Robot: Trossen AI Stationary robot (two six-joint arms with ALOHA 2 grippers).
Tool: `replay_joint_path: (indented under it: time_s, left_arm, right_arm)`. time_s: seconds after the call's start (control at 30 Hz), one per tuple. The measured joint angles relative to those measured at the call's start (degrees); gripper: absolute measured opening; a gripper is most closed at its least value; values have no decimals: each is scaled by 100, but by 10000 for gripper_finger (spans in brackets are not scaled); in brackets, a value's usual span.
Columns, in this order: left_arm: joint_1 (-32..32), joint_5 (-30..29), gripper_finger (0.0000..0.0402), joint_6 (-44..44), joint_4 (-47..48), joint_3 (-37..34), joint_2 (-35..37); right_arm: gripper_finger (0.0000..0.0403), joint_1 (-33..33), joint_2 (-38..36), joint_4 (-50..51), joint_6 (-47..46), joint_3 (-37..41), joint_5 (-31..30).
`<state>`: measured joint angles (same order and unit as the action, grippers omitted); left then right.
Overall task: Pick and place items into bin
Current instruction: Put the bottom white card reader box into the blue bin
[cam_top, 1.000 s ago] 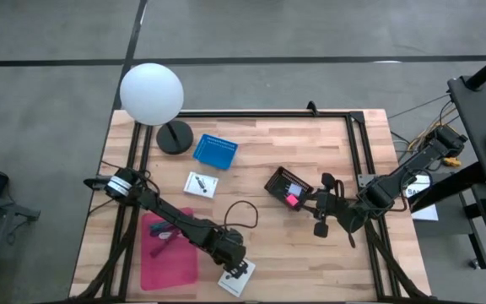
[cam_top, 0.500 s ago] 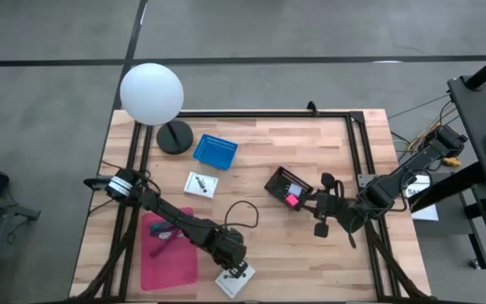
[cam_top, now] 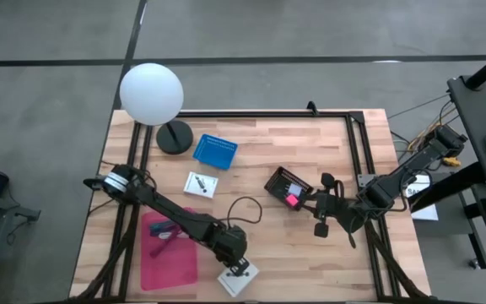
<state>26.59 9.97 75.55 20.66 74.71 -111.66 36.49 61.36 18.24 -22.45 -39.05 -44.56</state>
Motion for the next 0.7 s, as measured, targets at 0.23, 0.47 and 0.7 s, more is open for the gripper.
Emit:
replay_joint_path:
  time_s: [0.23,0.47,0.7]
  left_arm:
    - [-191,-191,0,-311,-19,3,342]
    - [-422,-1177,0,-616,-32,14,884]
    - [-614,-2508,0,-968,-62,21,1437]
  right_arm:
    - [68,0,-2,4,-18,-2,2]
    - [68,0,-130,27,-87,-2,20]
    - [76,-2,-592,-110,-459,-2,-177]
